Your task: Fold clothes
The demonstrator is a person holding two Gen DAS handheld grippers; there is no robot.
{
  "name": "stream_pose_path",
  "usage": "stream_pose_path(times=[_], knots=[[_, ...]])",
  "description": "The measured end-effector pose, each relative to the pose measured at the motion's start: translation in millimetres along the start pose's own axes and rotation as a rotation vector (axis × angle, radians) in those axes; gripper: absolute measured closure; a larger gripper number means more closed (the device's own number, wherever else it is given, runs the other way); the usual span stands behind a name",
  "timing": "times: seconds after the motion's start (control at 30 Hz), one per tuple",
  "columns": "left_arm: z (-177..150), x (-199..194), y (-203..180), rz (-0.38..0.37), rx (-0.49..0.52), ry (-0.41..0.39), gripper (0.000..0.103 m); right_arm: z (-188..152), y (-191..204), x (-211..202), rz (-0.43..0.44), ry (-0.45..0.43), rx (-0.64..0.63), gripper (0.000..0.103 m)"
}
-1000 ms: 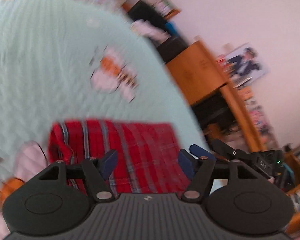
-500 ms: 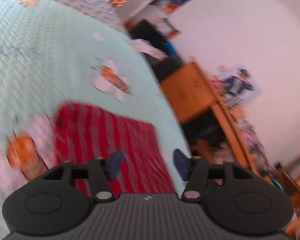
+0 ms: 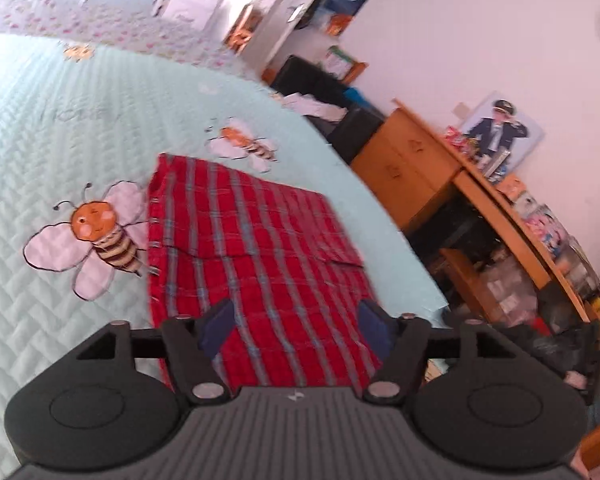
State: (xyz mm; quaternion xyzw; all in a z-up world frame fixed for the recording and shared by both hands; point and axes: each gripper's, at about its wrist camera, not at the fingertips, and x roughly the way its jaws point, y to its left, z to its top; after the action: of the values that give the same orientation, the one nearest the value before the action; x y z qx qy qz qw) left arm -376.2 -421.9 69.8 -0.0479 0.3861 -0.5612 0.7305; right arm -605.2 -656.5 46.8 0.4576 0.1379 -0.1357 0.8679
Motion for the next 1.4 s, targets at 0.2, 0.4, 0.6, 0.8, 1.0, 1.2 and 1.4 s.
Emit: stream_pose_path(times=[0.2, 0.4, 0.6, 0.8, 1.0, 1.2, 1.4], knots=[[-27, 22, 6, 0.099, -0.005, 0.117, 0.029, -18, -12, -3, -0.065, 0.033, 0.024, 0.039], [-20, 9, 0, 0.093, -0.053, 0.09, 0.026, -19, 17, -12, -0.015, -0.026, -0.021, 0.03], [-14, 7, -8, 0.188, -0.085, 0.215, 0.026, -19, 26, 1, -0.191, 0.074, -0.04, 0.028], [12, -19, -39, 0.403, -0.029, 0.284, 0.024, -7, 93, -7, -0.376, 0.159, -0.16, 0.02], [38, -38, -45, 0.44, -0.106, 0.383, 0.005, 7, 125, 1, -0.48, 0.428, -0.117, 0.02], [54, -52, -42, 0.463, -0.299, 0.448, 0.0, 13, 161, 3, -0.546, 0.551, -0.277, 0.02], [67, -50, -64, 0.502, -0.313, 0.472, 0.0, 28, 177, 11, -0.591, 0.611, -0.362, 0.02]])
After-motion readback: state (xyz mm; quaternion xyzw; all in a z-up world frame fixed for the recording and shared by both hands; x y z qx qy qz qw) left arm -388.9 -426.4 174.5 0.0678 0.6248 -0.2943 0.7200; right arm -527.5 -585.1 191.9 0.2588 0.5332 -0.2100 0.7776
